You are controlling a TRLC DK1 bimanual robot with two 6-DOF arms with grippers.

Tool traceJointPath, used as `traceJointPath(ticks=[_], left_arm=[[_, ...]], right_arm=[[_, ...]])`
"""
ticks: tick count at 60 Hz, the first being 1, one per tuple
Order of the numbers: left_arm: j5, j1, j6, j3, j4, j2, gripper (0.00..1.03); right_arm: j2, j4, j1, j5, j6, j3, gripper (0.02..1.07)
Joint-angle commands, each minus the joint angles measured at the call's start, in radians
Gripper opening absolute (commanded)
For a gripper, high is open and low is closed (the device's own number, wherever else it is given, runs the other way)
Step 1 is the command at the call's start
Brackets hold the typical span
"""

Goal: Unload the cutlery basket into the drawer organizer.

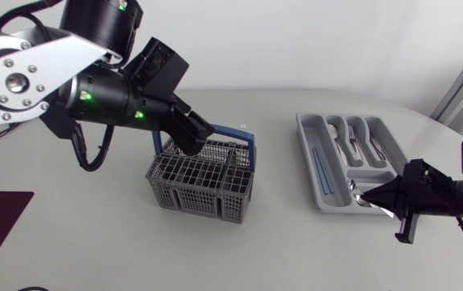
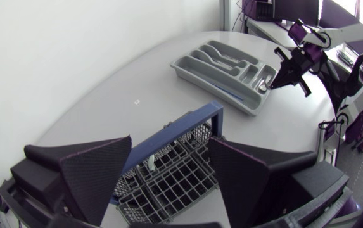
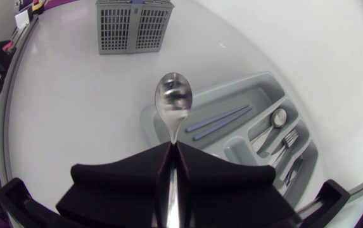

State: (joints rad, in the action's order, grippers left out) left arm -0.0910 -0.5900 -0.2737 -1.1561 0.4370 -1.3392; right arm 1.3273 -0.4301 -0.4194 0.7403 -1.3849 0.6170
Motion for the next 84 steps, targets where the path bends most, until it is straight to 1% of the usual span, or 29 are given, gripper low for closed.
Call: traceJointPath(ticks=[1, 10, 15, 16, 23, 37, 42, 46, 48, 49, 51, 56, 59, 65, 71, 79, 84], left_arm=[[-0.006, -0.002, -0.05, 0.052, -0.006, 0.023, 0.98], [0.002, -0.002, -0.088, 0.104, -0.026, 0.029, 0.98], [0.01, -0.002, -0.104, 0.127, -0.041, 0.029, 0.98], [0.013, -0.001, -0.108, 0.134, -0.047, 0.029, 0.98], [0.014, 0.001, -0.122, 0.154, -0.058, 0.029, 0.98], [0.031, -0.004, -0.134, 0.193, -0.075, 0.031, 0.98], [0.034, -0.01, -0.142, 0.208, -0.075, 0.035, 0.98], [0.04, -0.01, -0.151, 0.22, -0.075, 0.038, 0.98], [0.04, -0.01, -0.153, 0.226, -0.075, 0.041, 0.98], [0.04, -0.01, -0.153, 0.228, -0.075, 0.041, 0.98], [0.043, -0.01, -0.157, 0.236, -0.075, 0.044, 0.98], [0.054, -0.01, -0.165, 0.256, -0.075, 0.061, 0.98], [0.056, -0.011, -0.167, 0.265, -0.075, 0.069, 0.98], [0.073, -0.01, -0.177, 0.291, -0.075, 0.089, 0.98], [0.079, -0.004, -0.185, 0.326, -0.075, 0.12, 0.98], [0.079, 0.004, -0.185, 0.377, -0.076, 0.144, 0.98], [0.079, 0.019, -0.186, 0.418, -0.092, 0.163, 0.98]], right_arm=[[0.075, -0.021, -0.042, 0.014, -0.135, 0.064, 0.07], [0.168, -0.021, -0.082, -0.015, -0.246, 0.122, 0.07], [0.213, -0.015, -0.088, -0.058, -0.304, 0.141, 0.07], [0.23, 0.004, -0.088, -0.085, -0.33, 0.141, 0.07], [0.271, 0.05, -0.094, -0.131, -0.381, 0.147, 0.07], [0.305, 0.102, -0.104, -0.185, -0.437, 0.148, 0.08], [0.32, 0.156, -0.104, -0.208, -0.44, 0.125, 0.09], [0.326, 0.206, -0.099, -0.223, -0.44, 0.099, 0.18], [0.326, 0.228, -0.098, -0.229, -0.437, 0.09, 0.26], [0.326, 0.228, -0.098, -0.229, -0.437, 0.089, 0.26], [0.325, 0.251, -0.098, -0.234, -0.436, 0.079, 0.45], [0.309, 0.292, -0.098, -0.234, -0.427, 0.055, 0.66], [0.305, 0.297, -0.096, -0.234, -0.414, 0.052, 0.73], [0.259, 0.295, -0.093, -0.229, -0.375, 0.044, 0.81], [0.181, 0.263, -0.07, -0.216, -0.295, 0.04, 0.9], [0.092, 0.194, -0.001, -0.203, -0.197, 0.033, 0.92], [0.033, 0.194, 0.077, -0.202, -0.092, 0.018, 0.92]])
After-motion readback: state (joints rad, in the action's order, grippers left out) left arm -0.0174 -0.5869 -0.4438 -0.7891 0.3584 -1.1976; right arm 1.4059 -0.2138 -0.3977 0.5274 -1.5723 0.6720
